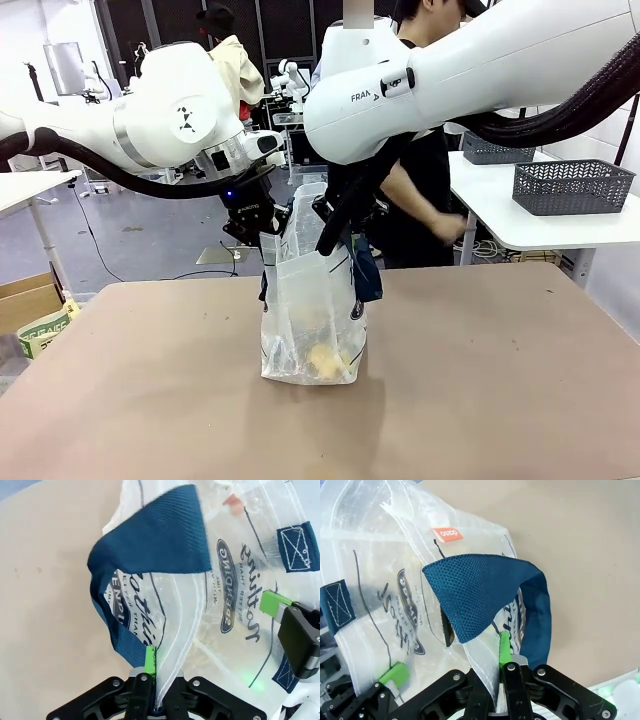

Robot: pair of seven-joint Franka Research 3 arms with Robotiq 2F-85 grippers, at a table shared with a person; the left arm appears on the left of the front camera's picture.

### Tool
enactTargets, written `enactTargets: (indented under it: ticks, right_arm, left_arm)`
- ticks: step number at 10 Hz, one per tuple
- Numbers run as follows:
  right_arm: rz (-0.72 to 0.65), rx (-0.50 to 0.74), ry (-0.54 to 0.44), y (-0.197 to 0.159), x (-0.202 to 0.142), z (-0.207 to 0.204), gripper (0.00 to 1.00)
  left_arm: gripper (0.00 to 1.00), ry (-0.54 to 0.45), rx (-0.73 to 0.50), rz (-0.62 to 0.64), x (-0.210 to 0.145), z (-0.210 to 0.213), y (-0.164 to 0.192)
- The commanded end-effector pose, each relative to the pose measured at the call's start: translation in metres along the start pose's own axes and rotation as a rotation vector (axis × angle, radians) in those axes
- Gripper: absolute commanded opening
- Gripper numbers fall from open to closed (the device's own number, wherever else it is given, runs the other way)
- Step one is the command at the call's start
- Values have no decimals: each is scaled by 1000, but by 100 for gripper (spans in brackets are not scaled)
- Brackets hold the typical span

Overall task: Transfer purchased items from the store into the shopping bag.
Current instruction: Move the Reusable shopping bag to the right side of the table.

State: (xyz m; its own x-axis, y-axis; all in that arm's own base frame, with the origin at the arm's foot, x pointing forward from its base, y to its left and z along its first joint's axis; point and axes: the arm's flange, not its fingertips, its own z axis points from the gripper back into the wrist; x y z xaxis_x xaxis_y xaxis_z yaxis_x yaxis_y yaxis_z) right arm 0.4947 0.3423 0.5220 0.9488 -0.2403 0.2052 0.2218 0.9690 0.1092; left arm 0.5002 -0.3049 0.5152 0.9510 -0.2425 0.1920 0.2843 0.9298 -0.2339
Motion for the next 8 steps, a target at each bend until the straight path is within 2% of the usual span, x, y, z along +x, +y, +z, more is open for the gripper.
enactTargets:
  ticks: [1,5,8]
  right_arm:
    - [-18,47,-1,6,3,-4,0]
    - [-103,58,42,9,8,-9,0]
    - [-121,70,37,7,11,-10,0]
  left_arm:
    - [0,-39,-39,-31,1,-2,-6]
    - [0,-35,-80,-45,3,-5,-6]
    - [0,-31,-110,-71,2,-6,-8]
